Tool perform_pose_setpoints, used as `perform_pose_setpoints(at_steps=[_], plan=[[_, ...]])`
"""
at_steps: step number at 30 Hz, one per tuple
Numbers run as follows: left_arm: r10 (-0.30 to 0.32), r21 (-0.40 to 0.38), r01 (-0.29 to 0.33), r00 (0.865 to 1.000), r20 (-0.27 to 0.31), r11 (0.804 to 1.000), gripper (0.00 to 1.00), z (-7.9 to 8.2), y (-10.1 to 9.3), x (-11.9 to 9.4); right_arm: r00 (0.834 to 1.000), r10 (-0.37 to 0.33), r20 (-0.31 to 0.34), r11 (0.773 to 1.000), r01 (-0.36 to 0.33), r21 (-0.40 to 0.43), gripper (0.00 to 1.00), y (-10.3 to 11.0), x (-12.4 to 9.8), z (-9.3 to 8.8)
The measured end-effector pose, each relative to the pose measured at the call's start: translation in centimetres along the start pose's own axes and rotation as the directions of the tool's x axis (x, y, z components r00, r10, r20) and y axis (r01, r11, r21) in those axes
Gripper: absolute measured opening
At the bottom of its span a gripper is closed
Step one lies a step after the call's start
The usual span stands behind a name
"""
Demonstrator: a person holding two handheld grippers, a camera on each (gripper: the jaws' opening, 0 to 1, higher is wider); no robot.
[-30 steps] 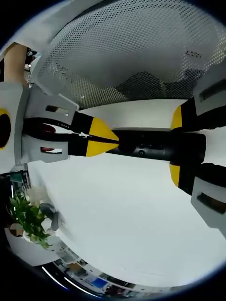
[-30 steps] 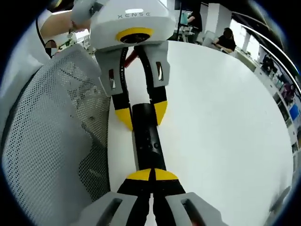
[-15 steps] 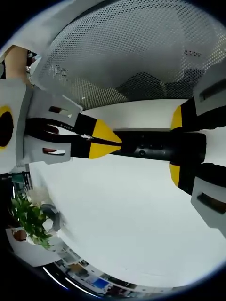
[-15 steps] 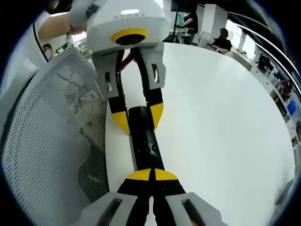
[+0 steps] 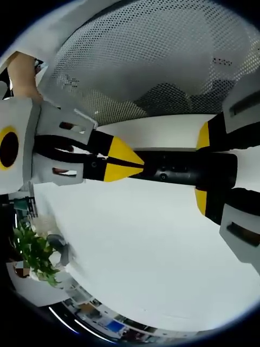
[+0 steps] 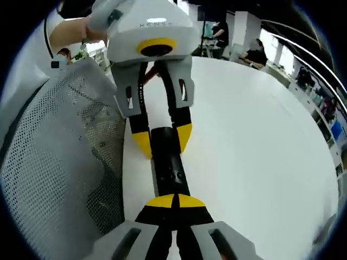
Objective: Press the specified remote control buttons in sequence, fully releasing each button before pressing the next.
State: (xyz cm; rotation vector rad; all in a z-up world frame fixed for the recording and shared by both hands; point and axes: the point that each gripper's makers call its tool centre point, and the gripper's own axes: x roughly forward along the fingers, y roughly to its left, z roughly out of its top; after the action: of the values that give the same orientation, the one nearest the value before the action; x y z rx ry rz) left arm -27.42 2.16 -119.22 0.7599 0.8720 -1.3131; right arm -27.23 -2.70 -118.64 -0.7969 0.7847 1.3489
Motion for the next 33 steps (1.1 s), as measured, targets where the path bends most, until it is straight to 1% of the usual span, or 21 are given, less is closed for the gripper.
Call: perform_pose_setpoints(at_steps=[4,5,7,10,11,14,16,18,21,25,29,30,33], plan=[[0.002,0.009,-0.002,1.000,-0.007,1.000,0.24,0.0,0.0,0.0,0.997,0.001,-0.083,0.992,-0.011,-0.130,0.00,0.1,0.2,0.1],[0.002,0.016,-0.002,1.000,-0.015,1.000,0.24,0.1,-0.1,0.1,0.993,0.000,-0.116,0.988,-0.018,-0.151,0.00,0.2,0.3,0.1],[-0.002,0.018,0.002,1.000,-0.022,1.000,0.24,0.1,0.0,0.1,0.988,-0.002,-0.153,0.996,-0.012,-0.087,0.00,0.1,0.3,0.1],[-0.005,0.019,0.005,1.000,-0.023,1.000,0.24,0.0,0.0,0.1,0.992,0.010,-0.129,0.999,-0.014,-0.029,0.00,0.0,0.3,0.3],[-0.004,0.022,0.005,1.000,-0.021,1.000,0.24,0.0,0.0,0.1,0.994,0.014,-0.108,1.000,-0.014,0.006,0.00,0.0,0.3,0.4],[-0.004,0.019,0.004,1.000,-0.009,1.000,0.24,0.0,0.0,0.0,1.000,0.006,-0.029,0.999,-0.005,0.035,0.00,0.0,0.0,0.6],[-0.003,0.014,0.003,1.000,-0.002,1.000,0.24,0.0,0.0,0.0,0.999,-0.010,0.032,0.995,0.006,0.100,0.00,-0.1,-0.1,0.6],[-0.001,0.011,0.001,1.000,-0.002,1.000,0.24,0.0,0.0,0.0,0.998,-0.014,0.063,0.994,0.007,0.113,0.00,-0.2,-0.2,0.5],[0.003,0.007,-0.002,1.000,-0.010,1.000,0.24,0.0,0.0,0.1,0.998,-0.010,0.061,0.994,0.003,0.108,0.00,-0.3,-0.1,0.4],[0.002,0.009,-0.002,1.000,-0.029,1.000,0.24,0.0,0.0,0.1,0.997,-0.007,0.077,0.995,-0.001,0.101,0.00,-0.2,0.0,1.2],[0.000,0.012,0.001,0.999,-0.035,1.000,0.24,0.0,0.0,0.1,0.999,0.015,0.052,0.999,-0.018,0.049,0.00,0.1,0.6,1.4],[0.000,0.012,0.001,0.999,-0.033,1.000,0.24,0.0,0.0,0.1,0.999,0.006,0.045,1.000,-0.007,0.024,0.00,0.0,0.6,1.4],[0.000,0.009,0.000,1.000,-0.030,1.000,0.24,0.0,0.0,0.1,1.000,0.012,0.026,1.000,-0.012,-0.001,0.00,0.1,0.6,1.3]])
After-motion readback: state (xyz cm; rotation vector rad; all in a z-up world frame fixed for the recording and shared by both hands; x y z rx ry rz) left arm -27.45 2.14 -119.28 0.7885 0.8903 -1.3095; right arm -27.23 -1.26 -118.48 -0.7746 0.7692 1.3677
